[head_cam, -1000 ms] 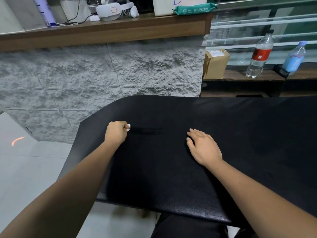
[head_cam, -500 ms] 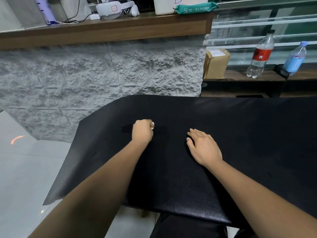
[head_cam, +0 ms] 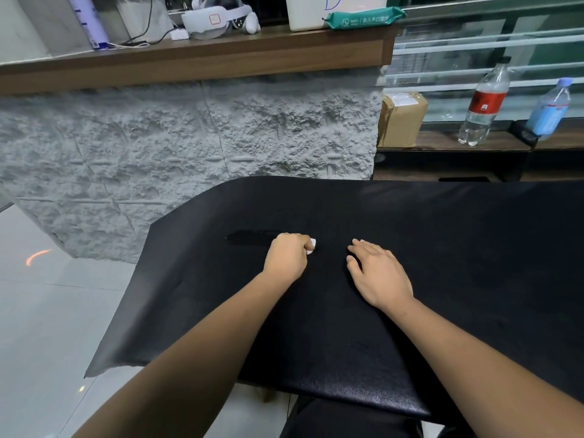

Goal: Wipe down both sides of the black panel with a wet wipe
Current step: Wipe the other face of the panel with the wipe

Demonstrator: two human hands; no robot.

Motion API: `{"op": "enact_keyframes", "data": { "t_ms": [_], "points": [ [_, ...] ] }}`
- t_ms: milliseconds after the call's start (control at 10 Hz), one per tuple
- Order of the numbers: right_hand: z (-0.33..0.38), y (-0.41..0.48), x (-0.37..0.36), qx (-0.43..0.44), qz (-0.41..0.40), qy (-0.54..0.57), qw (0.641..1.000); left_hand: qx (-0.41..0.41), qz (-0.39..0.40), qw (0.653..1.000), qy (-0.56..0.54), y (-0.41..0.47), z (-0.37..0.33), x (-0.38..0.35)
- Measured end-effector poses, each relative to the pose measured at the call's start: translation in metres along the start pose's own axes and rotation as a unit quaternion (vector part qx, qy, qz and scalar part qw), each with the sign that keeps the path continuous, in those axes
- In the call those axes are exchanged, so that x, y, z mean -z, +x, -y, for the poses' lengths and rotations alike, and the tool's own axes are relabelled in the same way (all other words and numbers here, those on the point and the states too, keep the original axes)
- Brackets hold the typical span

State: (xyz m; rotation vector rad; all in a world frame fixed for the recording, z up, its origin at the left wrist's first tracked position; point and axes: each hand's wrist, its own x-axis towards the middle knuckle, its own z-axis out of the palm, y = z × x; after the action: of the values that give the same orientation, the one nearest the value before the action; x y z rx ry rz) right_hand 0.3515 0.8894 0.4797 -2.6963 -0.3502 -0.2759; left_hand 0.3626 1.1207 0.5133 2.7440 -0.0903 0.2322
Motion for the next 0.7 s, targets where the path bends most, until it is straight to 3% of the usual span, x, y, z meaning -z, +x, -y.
{"op": "enact_keyframes", "data": {
  "t_ms": [700],
  "points": [
    [0.002,0.000,0.001,-0.004,0.004,0.002,1.000,0.159,-0.078,0.983,0.048,-0.003,0.116,0.065]
  ]
}}
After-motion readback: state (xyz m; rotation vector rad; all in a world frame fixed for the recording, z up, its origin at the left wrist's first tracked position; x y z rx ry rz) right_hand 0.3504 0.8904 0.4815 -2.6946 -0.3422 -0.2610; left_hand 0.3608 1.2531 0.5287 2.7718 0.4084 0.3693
